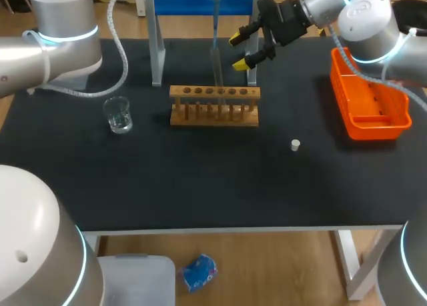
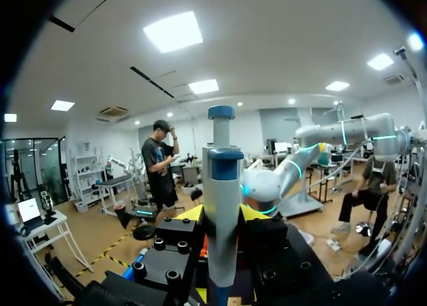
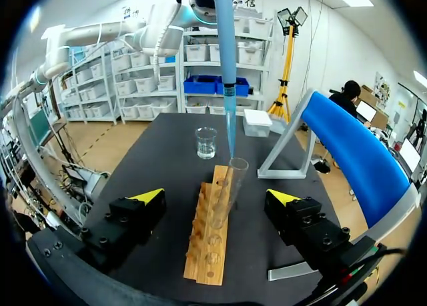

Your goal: Invert the test tube, pick up the pipette, mount the tip to pipette, aspirate from beaker and dispense into the tube, eject the tip, return the pipette, and cap with the stopper.

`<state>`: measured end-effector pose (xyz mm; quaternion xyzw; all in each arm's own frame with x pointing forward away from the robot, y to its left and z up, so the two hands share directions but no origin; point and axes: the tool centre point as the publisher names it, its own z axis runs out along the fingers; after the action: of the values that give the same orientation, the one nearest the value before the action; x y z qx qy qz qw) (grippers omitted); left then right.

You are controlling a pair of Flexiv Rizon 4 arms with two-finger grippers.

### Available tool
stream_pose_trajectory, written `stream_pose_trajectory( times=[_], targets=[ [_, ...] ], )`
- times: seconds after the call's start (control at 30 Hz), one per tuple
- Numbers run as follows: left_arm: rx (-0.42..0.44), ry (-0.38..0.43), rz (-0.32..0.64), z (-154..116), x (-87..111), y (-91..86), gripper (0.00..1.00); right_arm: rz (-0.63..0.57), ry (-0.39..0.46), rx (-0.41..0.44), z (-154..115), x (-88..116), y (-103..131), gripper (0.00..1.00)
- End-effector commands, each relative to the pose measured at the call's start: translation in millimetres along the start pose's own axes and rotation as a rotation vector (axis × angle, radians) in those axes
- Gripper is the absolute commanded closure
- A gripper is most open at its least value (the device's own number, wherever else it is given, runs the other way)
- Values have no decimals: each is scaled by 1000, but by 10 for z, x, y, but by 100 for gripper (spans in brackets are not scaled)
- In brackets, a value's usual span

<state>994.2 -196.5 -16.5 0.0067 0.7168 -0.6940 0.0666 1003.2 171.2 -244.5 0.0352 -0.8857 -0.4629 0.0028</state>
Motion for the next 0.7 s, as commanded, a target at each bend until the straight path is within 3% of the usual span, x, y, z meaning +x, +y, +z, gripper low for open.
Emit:
stream_pose_trajectory(
  times=[0.03, 0.7],
  targets=[
    [11, -3, -7, 16, -28, 79, 100, 0, 5, 1, -12, -8, -1, 0],
    [28, 7, -68, 8, -10, 159, 100, 0, 5, 1, -12, -8, -1, 0]
  ],
)
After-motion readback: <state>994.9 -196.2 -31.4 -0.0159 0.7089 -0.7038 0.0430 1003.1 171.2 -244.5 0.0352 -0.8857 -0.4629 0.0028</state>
